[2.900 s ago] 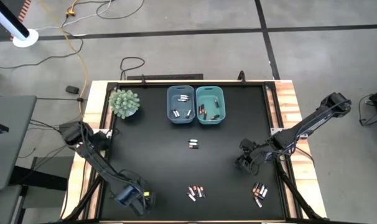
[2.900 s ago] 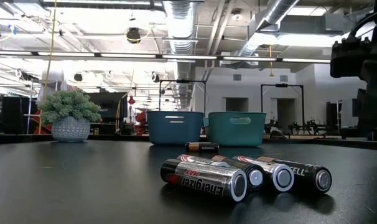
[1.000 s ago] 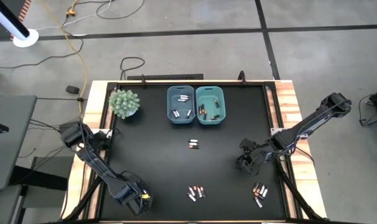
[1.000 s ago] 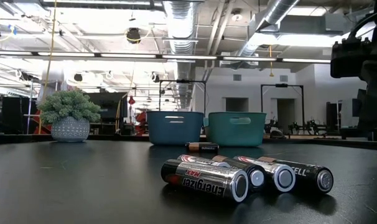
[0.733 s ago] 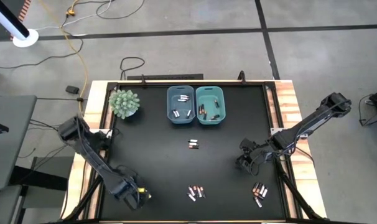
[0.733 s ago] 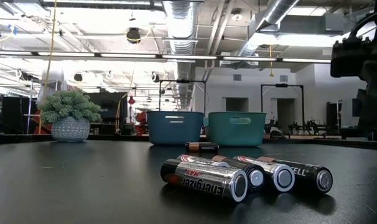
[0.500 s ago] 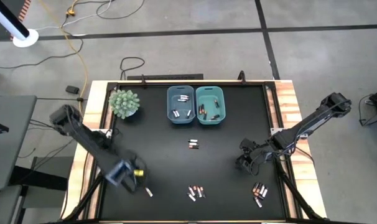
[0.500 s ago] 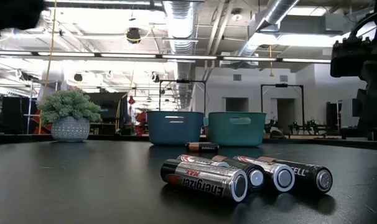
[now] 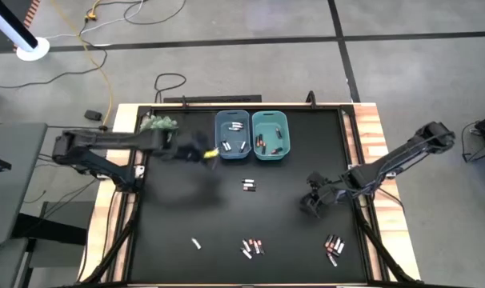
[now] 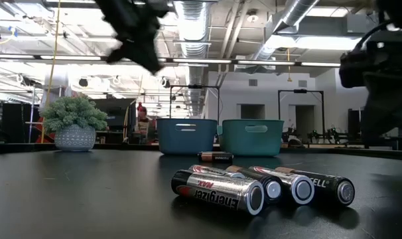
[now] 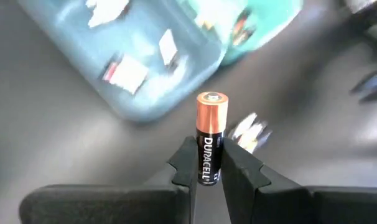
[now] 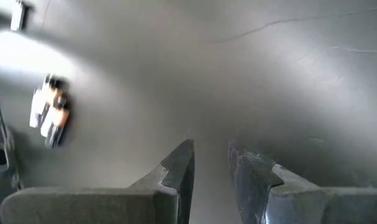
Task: Sort batteries
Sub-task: Put the black battery into the green bin
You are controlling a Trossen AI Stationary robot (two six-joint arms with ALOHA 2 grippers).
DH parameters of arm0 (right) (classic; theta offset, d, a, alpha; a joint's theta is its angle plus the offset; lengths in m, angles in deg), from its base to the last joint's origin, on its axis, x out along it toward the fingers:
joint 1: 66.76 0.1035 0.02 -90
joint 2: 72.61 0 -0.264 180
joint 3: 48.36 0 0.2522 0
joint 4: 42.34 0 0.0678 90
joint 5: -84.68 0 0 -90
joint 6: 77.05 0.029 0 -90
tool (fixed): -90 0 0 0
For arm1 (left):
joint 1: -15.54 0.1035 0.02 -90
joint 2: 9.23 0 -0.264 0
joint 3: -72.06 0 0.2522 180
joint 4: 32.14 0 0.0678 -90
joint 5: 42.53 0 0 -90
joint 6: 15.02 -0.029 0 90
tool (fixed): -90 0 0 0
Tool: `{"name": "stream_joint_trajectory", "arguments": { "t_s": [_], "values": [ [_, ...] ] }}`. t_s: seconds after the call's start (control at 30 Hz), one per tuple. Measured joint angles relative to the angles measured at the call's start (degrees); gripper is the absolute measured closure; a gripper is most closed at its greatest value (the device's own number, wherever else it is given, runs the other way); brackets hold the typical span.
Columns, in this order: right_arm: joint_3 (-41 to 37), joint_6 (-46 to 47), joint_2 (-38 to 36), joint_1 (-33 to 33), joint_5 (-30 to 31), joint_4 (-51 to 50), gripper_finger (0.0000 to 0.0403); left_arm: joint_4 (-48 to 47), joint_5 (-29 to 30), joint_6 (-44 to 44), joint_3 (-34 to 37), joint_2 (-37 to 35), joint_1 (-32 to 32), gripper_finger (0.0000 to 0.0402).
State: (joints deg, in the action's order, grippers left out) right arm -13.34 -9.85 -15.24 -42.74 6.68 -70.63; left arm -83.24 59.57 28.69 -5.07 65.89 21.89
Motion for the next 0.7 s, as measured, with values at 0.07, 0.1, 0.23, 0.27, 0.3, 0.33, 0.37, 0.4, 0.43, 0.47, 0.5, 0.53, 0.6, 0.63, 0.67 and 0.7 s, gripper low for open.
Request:
{"name": "stream_joint_trajectory", "arguments": {
  "t_s": [0.07,0.1,0.23,0.27,0.3,0.33,0.37,0.4,0.43,0.47,0.5,0.53,0.6,0.63,0.67,0.7],
  "values": [
    [0.0,1.4,0.0,-1.3,0.0,0.0,0.0284,5.0,-3.8,-6.8,-1.4,3.0,5.1,0.0358],
    [0.0,2.0,0.0,-2.0,0.0,0.0,0.0284,6.1,-5.1,-9.7,-2.9,5.2,7.2,0.0358],
    [0.0,4.4,0.0,-4.2,0.0,0.0,0.0284,6.8,-11.6,-21.1,-12.6,15.8,13.2,0.0358],
    [0.0,4.8,0.0,-4.7,0.0,0.0,0.0284,6.5,-13.1,-23.8,-15.5,19.0,14.1,0.0358],
    [0.0,5.2,0.0,-5.1,0.0,0.0,0.0284,5.7,-14.3,-26.3,-18.9,22.1,14.7,0.0358],
    [0.0,5.9,0.0,-5.5,0.0,0.0,0.0284,4.6,-14.9,-28.6,-22.6,25.3,15.2,0.0358],
    [0.0,6.6,0.0,-5.9,0.0,0.0,0.0284,3.3,-15.1,-31.0,-26.4,28.3,15.5,0.0358],
    [0.0,7.2,0.0,-6.2,0.0,0.0,0.0284,1.8,-15.3,-33.1,-30.5,31.5,15.8,0.0358],
    [0.0,7.9,0.0,-6.4,0.0,0.0,0.0284,0.1,-15.4,-35.2,-34.5,34.6,16.0,0.0358],
    [0.0,8.5,0.0,-6.7,0.0,0.0,0.0284,-1.3,-15.7,-36.9,-38.4,37.5,16.3,0.0358],
    [0.0,9.2,0.0,-6.9,0.0,0.0,0.0284,-2.8,-16.0,-38.6,-42.2,40.5,16.4,0.0358],
    [0.0,9.6,0.0,-7.0,0.0,0.0,0.0284,-4.5,-16.3,-40.1,-46.1,43.4,16.5,0.0358],
    [0.0,10.3,0.0,-7.3,0.0,0.0,0.0284,-7.6,-16.3,-42.3,-53.3,49.1,16.6,0.0358],
    [0.0,10.8,0.0,-7.3,0.0,0.0,0.0284,-8.9,-16.3,-43.2,-56.7,51.6,16.6,0.0358],
    [0.0,11.0,0.0,-7.3,0.0,0.0,0.0284,-10.2,-16.5,-43.9,-59.9,54.3,16.5,0.0358],
    [0.0,11.1,0.0,-7.3,0.0,0.0,0.0284,-11.6,-16.8,-44.4,-62.9,56.9,16.5,0.0358]
  ]
}}
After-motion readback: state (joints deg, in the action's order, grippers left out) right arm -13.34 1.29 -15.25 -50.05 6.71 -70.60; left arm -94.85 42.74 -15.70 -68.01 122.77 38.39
